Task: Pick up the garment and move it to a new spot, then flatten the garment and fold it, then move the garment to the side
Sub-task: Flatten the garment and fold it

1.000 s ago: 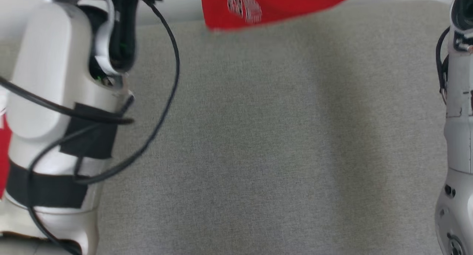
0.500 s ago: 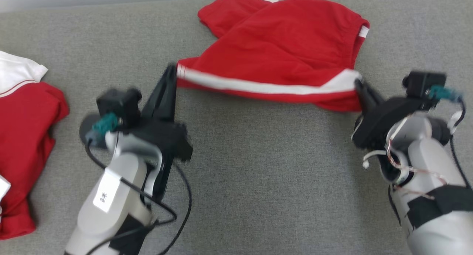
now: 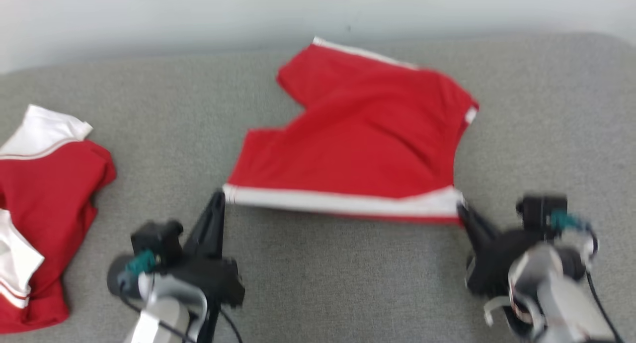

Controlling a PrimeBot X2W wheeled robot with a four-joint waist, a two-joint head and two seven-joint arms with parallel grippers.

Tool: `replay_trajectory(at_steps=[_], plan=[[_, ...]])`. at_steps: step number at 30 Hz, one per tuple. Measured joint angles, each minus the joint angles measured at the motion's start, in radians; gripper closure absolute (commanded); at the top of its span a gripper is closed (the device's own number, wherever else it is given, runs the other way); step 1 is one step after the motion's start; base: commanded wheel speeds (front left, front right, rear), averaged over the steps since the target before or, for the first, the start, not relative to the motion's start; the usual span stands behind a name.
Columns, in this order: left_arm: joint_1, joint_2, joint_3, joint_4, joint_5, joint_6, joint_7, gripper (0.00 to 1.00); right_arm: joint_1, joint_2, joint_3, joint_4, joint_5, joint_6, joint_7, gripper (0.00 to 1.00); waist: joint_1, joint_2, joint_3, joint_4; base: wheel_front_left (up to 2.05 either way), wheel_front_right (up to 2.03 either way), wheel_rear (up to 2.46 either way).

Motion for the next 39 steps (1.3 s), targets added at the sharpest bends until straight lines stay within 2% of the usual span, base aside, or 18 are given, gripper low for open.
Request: replay_trajectory(at_steps=[3, 8, 10, 17, 21, 22, 23, 24, 25, 27, 35, 39], plan=[[0.063, 0.001, 0.001, -0.01, -0.016, 0.0, -0.002, 1.0, 0.095, -0.018, 0.002, -0.031, -0.005, 0.001, 0.0, 1.0, -0.0001, 0.0, -0.035, 0.003, 0.0, 0.0, 0.0], [0.166, 0.008, 0.009, -0.015, -0.039, 0.001, -0.006, 1.0, 0.179, -0.027, 0.002, -0.088, -0.025, -0.033, 0.001, 1.0, -0.0001, -0.0001, -0.087, 0.01, 0.0, 0.0, 0.0], [0.191, 0.012, 0.015, -0.017, -0.044, 0.002, -0.007, 1.0, 0.204, -0.028, 0.007, -0.108, -0.035, -0.036, 0.01, 1.0, -0.0001, -0.0001, -0.104, 0.011, 0.0, 0.0, 0.0], [0.219, 0.018, 0.02, -0.02, -0.045, 0.011, -0.01, 1.0, 0.295, -0.04, 0.037, -0.185, -0.067, -0.06, 0.053, 1.0, 0.0, -0.0001, -0.126, 0.008, 0.0, 0.0, 0.0], [0.219, 0.028, 0.018, -0.01, -0.044, 0.012, -0.009, 1.0, 0.314, -0.045, 0.055, -0.21, -0.074, -0.061, 0.077, 1.0, 0.0001, -0.0001, -0.124, 0.004, 0.0, 0.0, 0.0], [0.22, 0.03, 0.016, -0.006, -0.042, 0.013, -0.008, 0.72, 0.319, -0.046, 0.063, -0.211, -0.074, -0.06, 0.086, 1.0, 0.0, -0.0001, -0.123, 0.002, 0.0, 0.0, 0.0], [0.22, 0.032, 0.016, -0.002, -0.042, 0.016, -0.005, 0.58, 0.323, -0.046, 0.069, -0.214, -0.075, -0.06, 0.092, 0.88, 0.0001, -0.0001, -0.122, 0.001, 0.0, 0.0, 0.0], [0.22, 0.033, 0.016, 0.004, -0.041, 0.019, 0.0, 0.35, 0.325, -0.046, 0.073, -0.219, -0.075, -0.06, 0.099, 0.74, 0.0001, -0.0001, -0.122, -0.001, 0.0, 0.0, 0.0], [0.221, 0.036, 0.016, 0.011, -0.041, 0.019, 0.001, 0.0, 0.329, -0.048, 0.078, -0.224, -0.075, -0.059, 0.108, 0.6, 0.0001, -0.0001, -0.121, -0.002, 0.0, 0.0, 0.0], [0.224, 0.041, 0.02, 0.02, -0.041, 0.025, 0.012, 0.0, 0.342, -0.055, 0.091, -0.225, -0.077, -0.059, 0.125, 0.0, 0.0001, -0.0001, -0.12, -0.005, 0.0, 0.0, 0.0], [0.243, 0.07, 0.042, 0.038, -0.042, 0.037, 0.034, 0.0, 0.36, -0.081, 0.098, -0.246, -0.084, -0.057, 0.168, 0.0, 0.0001, -0.0001, -0.118, -0.007, 0.0, 0.0, 0.0], [0.243, 0.081, 0.063, 0.029, -0.041, 0.04, 0.025, 0.0, 0.357, -0.083, 0.067, -0.276, -0.091, -0.076, 0.156, 0.0, 0.0002, 0.0, -0.123, -0.006, 0.0, 0.0, 0.0]])
